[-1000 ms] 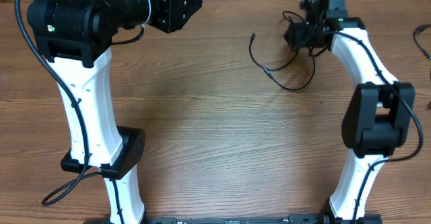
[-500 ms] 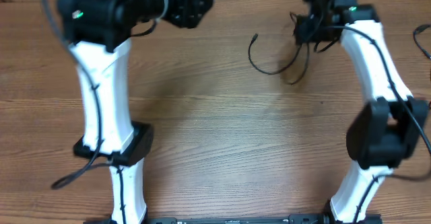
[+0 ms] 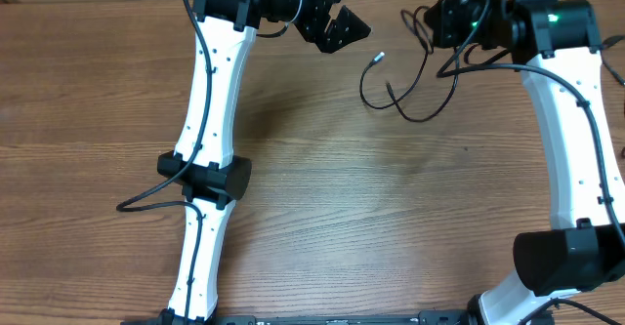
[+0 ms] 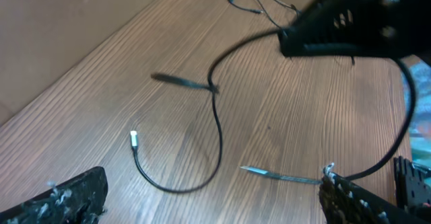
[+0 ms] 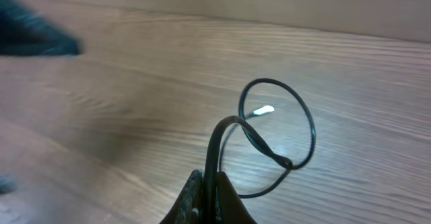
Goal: Untangle cables
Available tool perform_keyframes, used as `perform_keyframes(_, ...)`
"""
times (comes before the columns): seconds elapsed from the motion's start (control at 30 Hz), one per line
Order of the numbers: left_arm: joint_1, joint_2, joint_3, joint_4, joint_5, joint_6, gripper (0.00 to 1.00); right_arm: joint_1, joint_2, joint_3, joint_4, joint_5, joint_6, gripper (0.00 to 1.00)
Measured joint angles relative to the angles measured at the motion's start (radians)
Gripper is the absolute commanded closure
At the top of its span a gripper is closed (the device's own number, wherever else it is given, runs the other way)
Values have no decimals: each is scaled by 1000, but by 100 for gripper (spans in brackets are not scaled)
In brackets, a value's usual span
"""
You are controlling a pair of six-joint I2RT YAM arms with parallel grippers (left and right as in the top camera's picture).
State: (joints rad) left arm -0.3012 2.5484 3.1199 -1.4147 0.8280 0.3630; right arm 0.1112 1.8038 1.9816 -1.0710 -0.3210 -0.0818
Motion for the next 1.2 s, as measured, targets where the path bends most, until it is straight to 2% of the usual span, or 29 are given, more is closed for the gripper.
perform_keyframes(0.07, 0, 13, 0, 23, 10, -2, 0, 19, 0, 0, -1, -10, 0, 96)
perform_keyframes(0.17, 0, 29, 0, 74, -2, -73, 0, 45, 0, 0, -1, -16, -1, 96)
perform_keyframes(0.27, -1, 40, 0, 90, -114, -266, 0, 64, -8, 0, 12, -20, 0, 96)
perform_keyframes(0.43, 0, 48, 0, 40, -389, -623, 0, 67, -54, 0, 32, -22, -1, 96)
perform_keyframes(0.6, 0, 52, 0, 38, -500, -866, 0, 67, -97, 0, 38, -23, -1, 96)
perform_keyframes(0.67, -1, 52, 0, 40, -504, -939, 0, 67, -103, 0, 39, -23, 0, 96)
perform_keyframes(0.73, -5, 52, 0, 55, -507, -994, 13, 67, -104, 0, 38, -23, -1, 96)
perform_keyframes(0.8, -9, 53, 0, 83, -509, -1025, 17, 67, -104, 0, 37, -23, 0, 96)
perform_keyframes(0.83, -12, 53, 0, 106, -507, -1041, 11, 67, -104, 0, 38, -23, -1, 96)
perform_keyframes(0.87, -16, 54, 0, 133, -501, -1060, 0, 67, -105, 0, 38, -23, -1, 96)
perform_keyframes(0.93, -23, 55, 0, 167, -475, -1123, 0, 67, -105, 0, 38, -23, -1, 96)
perform_keyframes(1.03, -27, 63, 0, 210, -405, -1285, 0, 67, -105, 0, 38, -23, 0, 96)
perform_keyframes(1.2, -27, 115, -1, 441, -232, -1528, 0, 67, -105, 0, 31, -23, -8, 96)
